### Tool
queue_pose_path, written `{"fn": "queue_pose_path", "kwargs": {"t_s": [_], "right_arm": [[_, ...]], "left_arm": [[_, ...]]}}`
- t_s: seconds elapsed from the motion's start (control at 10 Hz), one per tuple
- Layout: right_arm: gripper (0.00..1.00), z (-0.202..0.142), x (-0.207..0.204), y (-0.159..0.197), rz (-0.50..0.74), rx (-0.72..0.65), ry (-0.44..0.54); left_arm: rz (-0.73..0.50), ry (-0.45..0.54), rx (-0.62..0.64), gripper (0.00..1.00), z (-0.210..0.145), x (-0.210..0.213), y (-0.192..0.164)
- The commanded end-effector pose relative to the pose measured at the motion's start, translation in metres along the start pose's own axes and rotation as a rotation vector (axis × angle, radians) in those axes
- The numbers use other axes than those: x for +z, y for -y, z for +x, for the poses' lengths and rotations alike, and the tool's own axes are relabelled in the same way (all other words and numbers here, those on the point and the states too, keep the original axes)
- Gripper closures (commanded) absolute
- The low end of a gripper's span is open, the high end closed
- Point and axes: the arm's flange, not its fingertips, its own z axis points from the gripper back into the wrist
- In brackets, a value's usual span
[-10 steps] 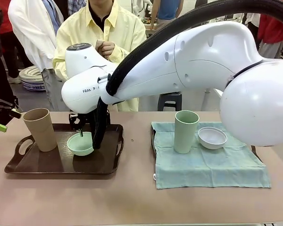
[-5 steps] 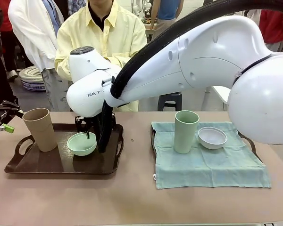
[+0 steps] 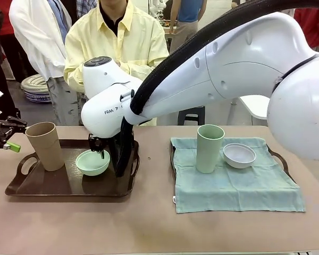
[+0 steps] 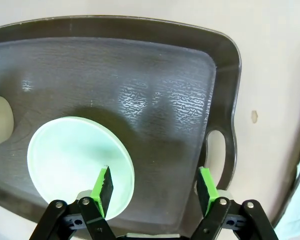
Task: Set up a tray with a mat and arrange the tableware.
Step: Pick up the Picnic Bowl and Reusable plastic cup from the Handle tray in front of the human's position and hold them in the air.
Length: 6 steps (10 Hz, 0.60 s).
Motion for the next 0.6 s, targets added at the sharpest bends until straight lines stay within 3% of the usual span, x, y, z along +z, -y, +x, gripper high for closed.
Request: {"fn": "queue_pose_path", "kwargs": {"t_s": [0.0,0.5], "right_arm": [[0.13,-0.011,-0.002,0.011,0.014,-0.025,0.019],[0.13,-0.008,-0.002,0.014,0.036,-0.003,0.013]], "left_arm": [[0.040,0.015,0.039,0.00,0.003,-0.010,-0.002],[0.046,0.049,-0.080,0.00,-0.002,-0.032,-0.014]]}}
